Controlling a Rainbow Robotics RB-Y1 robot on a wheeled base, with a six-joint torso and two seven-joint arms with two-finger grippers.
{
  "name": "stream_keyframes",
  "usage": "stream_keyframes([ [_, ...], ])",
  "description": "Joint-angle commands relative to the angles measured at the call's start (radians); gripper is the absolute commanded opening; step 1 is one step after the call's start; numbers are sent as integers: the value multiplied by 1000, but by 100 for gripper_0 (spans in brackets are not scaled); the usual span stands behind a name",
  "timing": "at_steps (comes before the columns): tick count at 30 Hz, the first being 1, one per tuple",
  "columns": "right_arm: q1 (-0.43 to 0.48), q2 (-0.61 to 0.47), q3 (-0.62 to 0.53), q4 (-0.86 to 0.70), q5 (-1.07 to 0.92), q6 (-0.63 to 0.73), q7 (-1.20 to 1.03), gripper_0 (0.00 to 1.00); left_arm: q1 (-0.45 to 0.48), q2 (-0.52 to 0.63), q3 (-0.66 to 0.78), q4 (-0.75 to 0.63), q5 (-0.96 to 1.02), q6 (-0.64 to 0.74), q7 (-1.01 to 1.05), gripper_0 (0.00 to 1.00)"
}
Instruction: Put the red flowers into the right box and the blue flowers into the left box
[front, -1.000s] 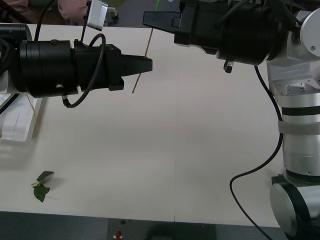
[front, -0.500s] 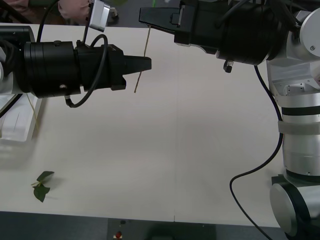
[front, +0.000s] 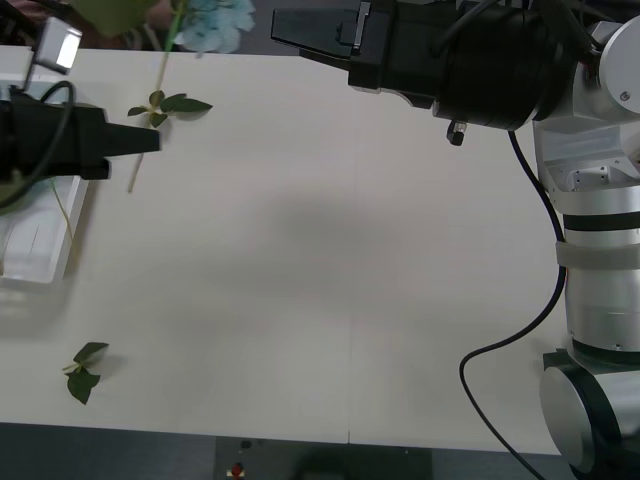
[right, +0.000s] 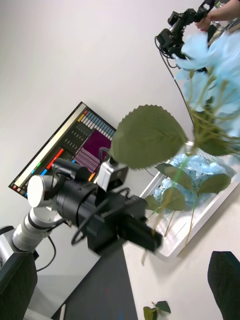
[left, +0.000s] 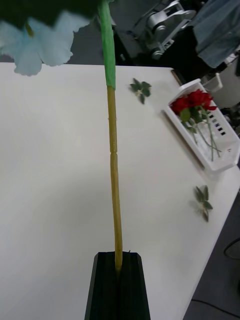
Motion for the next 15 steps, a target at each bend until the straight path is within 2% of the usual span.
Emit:
stream_keyframes([
  [1,-33,4,7,-16,-7,-5,20,100,83,49,157,74,6,112,6,0],
  [4,-10,19,13,-11,-2,0,22,100,164,50,317,158,-35,219,-3,0],
  [10,-2,-4,3,-54,30,3,17,100,248,50,539,277,-212,394,-24,0],
  [15,3,-66,-14,-63,45,15,22,100,308,50,598,372,-276,481,-40,0],
])
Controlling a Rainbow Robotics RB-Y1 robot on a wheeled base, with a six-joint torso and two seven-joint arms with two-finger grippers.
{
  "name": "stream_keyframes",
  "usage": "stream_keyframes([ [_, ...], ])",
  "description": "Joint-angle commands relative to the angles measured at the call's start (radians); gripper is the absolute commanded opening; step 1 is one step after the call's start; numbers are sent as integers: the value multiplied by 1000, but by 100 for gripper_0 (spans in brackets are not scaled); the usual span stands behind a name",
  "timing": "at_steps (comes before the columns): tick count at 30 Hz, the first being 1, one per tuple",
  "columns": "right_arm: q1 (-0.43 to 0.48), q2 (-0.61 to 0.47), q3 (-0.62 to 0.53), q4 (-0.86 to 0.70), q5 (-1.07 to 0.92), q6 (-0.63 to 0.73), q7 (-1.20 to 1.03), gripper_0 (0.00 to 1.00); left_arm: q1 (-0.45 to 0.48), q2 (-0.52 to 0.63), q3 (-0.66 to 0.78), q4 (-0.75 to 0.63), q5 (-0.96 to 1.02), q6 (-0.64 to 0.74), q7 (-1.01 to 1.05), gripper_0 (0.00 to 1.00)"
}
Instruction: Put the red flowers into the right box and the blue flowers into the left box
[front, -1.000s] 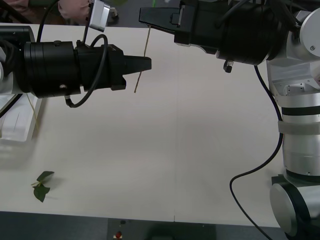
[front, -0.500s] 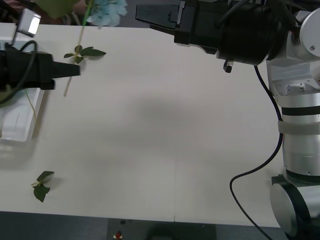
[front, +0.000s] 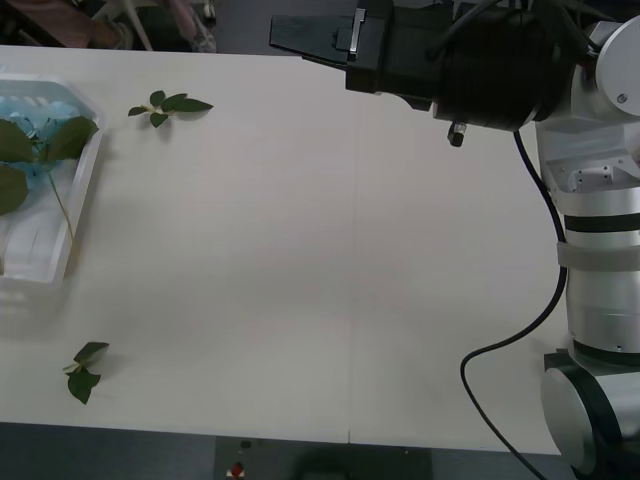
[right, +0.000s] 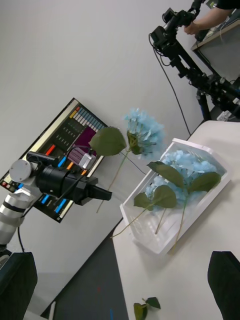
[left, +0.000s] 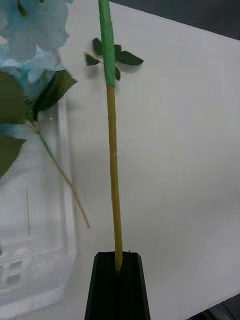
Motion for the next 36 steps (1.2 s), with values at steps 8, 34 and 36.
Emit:
stream_keyframes([
  [8,6,-130,-188,-45,75,308,59,100,152,27,33,188,-102,42,-118,0],
  [34,103,-281,-421,-45,333,699,764,100,203,49,104,248,62,-107,-210,83],
  [36,118,-294,-421,-45,315,699,810,100,221,66,136,245,202,-78,-219,84],
])
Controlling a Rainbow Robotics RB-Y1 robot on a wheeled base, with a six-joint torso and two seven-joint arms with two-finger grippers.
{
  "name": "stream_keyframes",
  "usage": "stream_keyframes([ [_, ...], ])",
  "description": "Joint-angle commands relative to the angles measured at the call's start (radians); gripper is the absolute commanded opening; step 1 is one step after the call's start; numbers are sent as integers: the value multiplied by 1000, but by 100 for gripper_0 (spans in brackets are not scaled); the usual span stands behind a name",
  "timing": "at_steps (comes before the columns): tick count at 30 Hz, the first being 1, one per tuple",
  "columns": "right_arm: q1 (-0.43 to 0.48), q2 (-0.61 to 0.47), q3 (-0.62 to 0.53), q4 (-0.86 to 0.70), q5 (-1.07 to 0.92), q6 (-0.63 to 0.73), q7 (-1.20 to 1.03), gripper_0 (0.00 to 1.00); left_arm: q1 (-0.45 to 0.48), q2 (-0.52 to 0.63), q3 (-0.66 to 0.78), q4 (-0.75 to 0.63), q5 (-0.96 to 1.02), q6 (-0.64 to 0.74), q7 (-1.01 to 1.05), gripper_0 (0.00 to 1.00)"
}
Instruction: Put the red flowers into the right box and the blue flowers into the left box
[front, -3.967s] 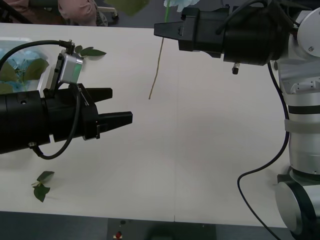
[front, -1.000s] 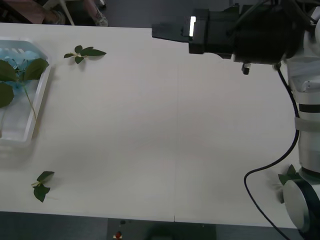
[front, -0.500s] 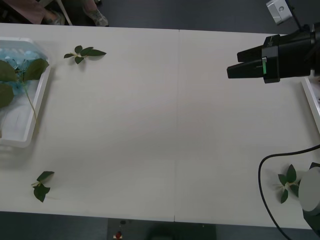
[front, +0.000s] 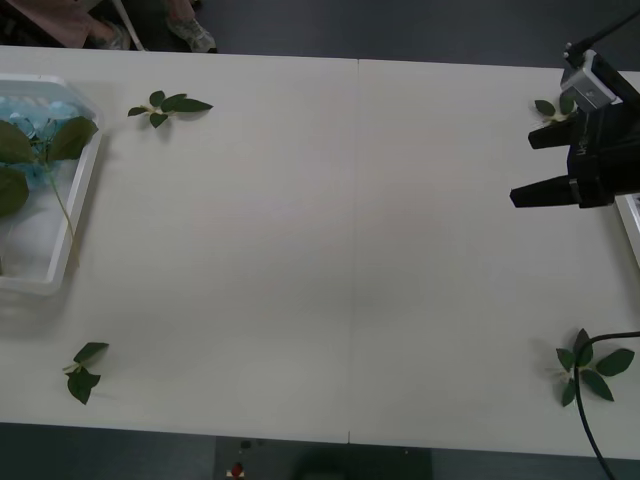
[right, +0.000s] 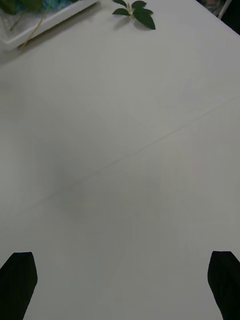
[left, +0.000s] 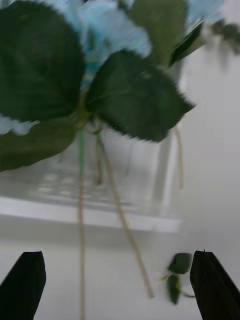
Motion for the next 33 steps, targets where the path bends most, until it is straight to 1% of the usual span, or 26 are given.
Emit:
stream_keyframes([
  [1,21,-43,-6,-37,-41,-6,134,100,43,70,83,-21,208,51,-64,85],
  [3,36,-47,-6,-38,-70,-22,154,100,32,79,80,-50,254,45,-66,87],
  [5,56,-52,-5,-37,-114,-42,174,100,-2,81,59,-133,252,2,-67,99],
  [6,60,-55,-3,-38,-128,-43,177,100,-16,78,42,-173,242,-29,-66,100],
  [10,74,-72,11,-38,-188,-56,181,100,-83,55,-110,-316,180,-196,-66,100],
  [14,82,-83,14,-37,-228,-60,186,100,-132,-2,-268,-408,140,-351,-70,100],
  [18,88,-83,14,-37,-240,-59,191,100,-161,-34,-395,-520,48,-458,-78,100],
  [21,88,-83,14,-37,-240,-59,191,100,-190,-30,-495,-609,-35,-555,-77,100],
  [23,88,-83,14,-37,-240,-59,191,100,-221,-11,-558,-647,-45,-596,-70,100],
  [27,88,-83,14,-37,-240,-59,191,100,-290,50,-693,-709,4,-670,-69,100],
  [31,88,-83,14,-37,-240,-59,191,100,-338,73,-762,-782,18,-697,-67,100],
  [33,88,-83,14,-37,-240,-59,191,100,-342,73,-770,-813,22,-697,-67,100],
])
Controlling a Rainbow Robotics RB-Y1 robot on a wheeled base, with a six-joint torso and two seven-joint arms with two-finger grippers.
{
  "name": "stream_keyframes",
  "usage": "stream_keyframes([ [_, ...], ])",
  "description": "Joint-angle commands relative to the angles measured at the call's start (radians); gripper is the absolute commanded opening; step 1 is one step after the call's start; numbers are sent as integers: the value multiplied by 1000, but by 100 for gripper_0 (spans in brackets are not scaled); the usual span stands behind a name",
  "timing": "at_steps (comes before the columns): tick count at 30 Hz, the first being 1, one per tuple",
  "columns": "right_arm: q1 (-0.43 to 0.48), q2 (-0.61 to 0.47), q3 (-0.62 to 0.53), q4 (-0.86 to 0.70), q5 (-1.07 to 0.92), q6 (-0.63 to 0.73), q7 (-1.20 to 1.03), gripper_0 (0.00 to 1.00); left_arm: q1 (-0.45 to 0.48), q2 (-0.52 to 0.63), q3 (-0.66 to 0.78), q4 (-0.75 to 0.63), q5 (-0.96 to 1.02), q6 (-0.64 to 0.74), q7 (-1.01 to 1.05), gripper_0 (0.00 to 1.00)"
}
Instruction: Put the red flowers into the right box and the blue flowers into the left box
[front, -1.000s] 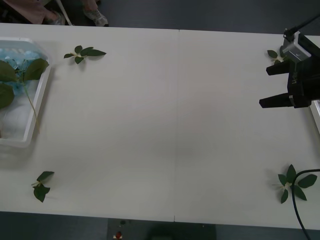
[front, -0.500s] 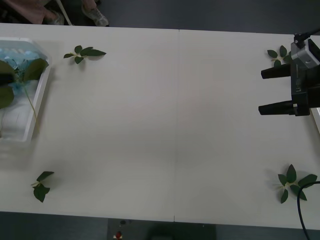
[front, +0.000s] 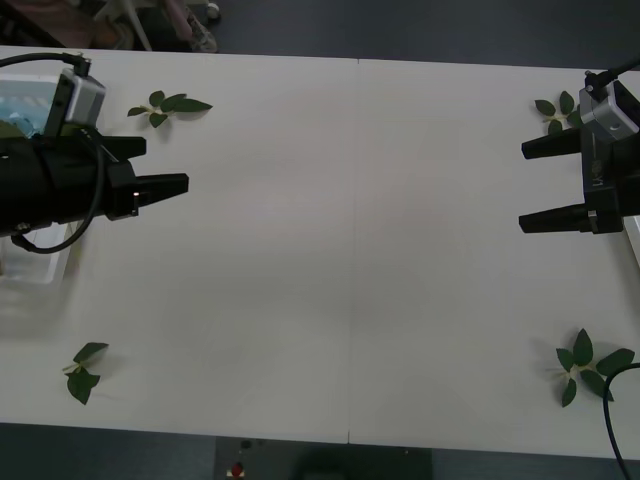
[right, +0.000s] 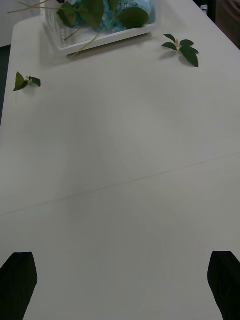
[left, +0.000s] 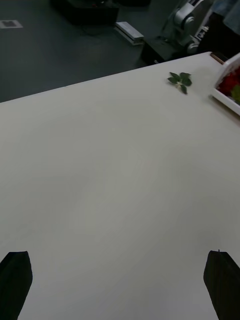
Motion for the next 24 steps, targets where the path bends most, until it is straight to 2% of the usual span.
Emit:
stream_keyframes([
  [1,2,-21,-12,-34,-7,-11,27,100,-23,22,30,-105,24,-9,-23,100],
  [10,2,-21,-12,-34,-7,-11,27,100,-34,19,1,-232,67,36,-23,100],
  [20,2,-21,-12,-34,-7,-11,27,100,-95,8,-148,-240,33,8,-33,100],
  [24,2,-21,-12,-34,-7,-11,27,100,-105,-9,-167,-237,12,8,-34,100],
])
